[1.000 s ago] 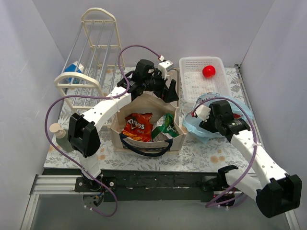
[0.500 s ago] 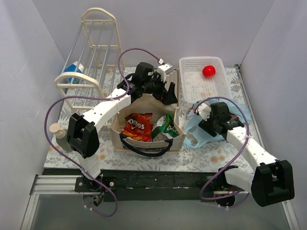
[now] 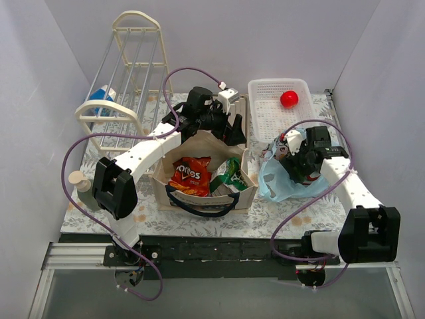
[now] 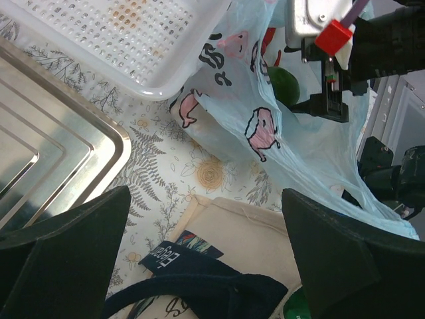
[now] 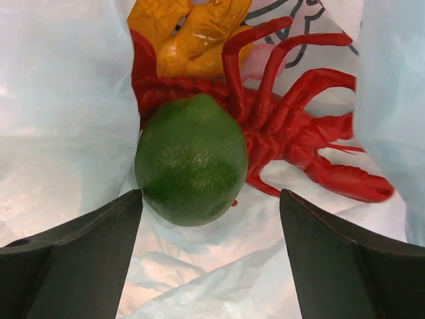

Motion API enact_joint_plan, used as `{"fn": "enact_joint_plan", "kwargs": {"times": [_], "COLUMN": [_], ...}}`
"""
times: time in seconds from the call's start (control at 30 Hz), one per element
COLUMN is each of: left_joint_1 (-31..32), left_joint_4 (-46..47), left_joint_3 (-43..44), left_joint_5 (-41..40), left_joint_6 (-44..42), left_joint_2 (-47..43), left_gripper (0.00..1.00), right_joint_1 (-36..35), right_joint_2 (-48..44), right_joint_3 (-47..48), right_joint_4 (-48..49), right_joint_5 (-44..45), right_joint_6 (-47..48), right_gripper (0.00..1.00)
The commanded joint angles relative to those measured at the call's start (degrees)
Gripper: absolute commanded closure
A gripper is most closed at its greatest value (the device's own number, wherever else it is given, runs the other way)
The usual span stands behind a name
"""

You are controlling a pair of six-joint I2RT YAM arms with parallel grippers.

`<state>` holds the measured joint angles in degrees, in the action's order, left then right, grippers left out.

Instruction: Untie the knot of the grocery bags and take out the mixed food

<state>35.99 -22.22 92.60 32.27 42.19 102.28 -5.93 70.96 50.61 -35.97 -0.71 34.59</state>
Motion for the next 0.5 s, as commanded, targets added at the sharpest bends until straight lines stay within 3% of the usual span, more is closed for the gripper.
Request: {"fn": "enact_joint_plan", "kwargs": {"times": [0.0,0.27,0.37,0.4,0.47], "left_joint_1": [0.22,0.22,0.22,0.22,0.22], "left_joint_4": [-0.02,-0.11,-0.19,-0.19,-0.37], "left_joint_3": [0.04,-0.05,0.13,0.30,0.30], "left_joint_5": [0.51,-0.02,-0.19,-0.28,-0.54], "left_joint_6": [-0.45,-0.53,-0.53,-0.53,-0.71], "left_joint_2": [-3.58,-3.49,-3.32,-3.31,-3.49], "left_gripper": [0.02,0.02,0.02,0.02,0.02], "right_joint_1": [2.07,4.17,4.79,4.88,4.88], "right_joint_2": [3.31,6.03,6.39,6.30,4.81], "right_joint_3": [4.14,1.96,2.30,2.74,4.05], "right_joint_4": [-2.79,-0.60,0.28,0.02,-1.56], "right_joint_5": [-7.98,-12.29,-13.44,-14.22,-14.75], "right_joint_6": [-3.65,-5.94,-5.50,-5.15,-3.75], "right_gripper": [0.11,0.09,0.21,0.32,0.43]}}
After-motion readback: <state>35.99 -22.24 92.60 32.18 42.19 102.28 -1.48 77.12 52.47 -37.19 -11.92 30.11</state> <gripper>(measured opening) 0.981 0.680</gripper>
